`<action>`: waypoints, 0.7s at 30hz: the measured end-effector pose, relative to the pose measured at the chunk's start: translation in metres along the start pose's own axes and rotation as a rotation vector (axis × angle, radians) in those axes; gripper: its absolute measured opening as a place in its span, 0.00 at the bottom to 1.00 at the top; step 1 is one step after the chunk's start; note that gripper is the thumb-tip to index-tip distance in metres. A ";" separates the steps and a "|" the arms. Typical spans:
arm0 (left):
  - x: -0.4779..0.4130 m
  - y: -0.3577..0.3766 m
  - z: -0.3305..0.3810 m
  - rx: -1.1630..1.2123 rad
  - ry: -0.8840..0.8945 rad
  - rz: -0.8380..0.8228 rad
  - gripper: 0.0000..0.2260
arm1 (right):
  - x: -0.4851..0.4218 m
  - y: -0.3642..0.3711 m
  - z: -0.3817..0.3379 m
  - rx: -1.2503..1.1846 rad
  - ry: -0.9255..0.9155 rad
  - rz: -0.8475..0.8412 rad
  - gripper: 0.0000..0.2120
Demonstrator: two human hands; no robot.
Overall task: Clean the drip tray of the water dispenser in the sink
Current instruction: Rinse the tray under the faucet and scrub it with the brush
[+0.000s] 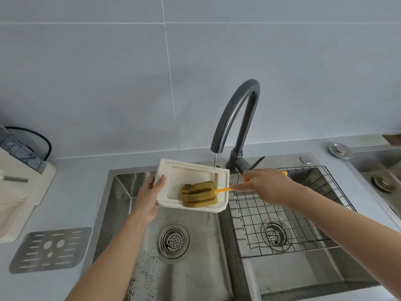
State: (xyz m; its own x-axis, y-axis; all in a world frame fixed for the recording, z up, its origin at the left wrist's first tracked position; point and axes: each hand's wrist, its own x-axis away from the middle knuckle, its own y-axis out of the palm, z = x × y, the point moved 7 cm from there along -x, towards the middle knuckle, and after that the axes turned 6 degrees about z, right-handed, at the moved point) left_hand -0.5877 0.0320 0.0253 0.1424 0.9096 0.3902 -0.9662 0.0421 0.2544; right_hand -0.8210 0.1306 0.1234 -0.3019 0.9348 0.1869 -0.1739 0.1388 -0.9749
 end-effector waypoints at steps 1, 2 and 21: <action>0.000 0.000 0.000 -0.003 -0.001 0.003 0.10 | 0.001 0.000 0.002 -0.005 0.005 0.005 0.34; 0.000 0.000 0.000 -0.005 -0.003 0.007 0.09 | 0.001 0.001 0.004 -0.012 0.011 0.008 0.34; 0.006 -0.005 0.005 -0.020 0.047 0.053 0.13 | 0.030 -0.006 0.012 -0.033 0.146 -0.013 0.30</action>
State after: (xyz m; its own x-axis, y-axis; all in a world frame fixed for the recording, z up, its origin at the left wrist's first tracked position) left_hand -0.5811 0.0347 0.0309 0.0808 0.9291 0.3608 -0.9763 0.0009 0.2164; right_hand -0.8402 0.1545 0.1361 -0.1598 0.9701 0.1826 -0.1458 0.1598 -0.9763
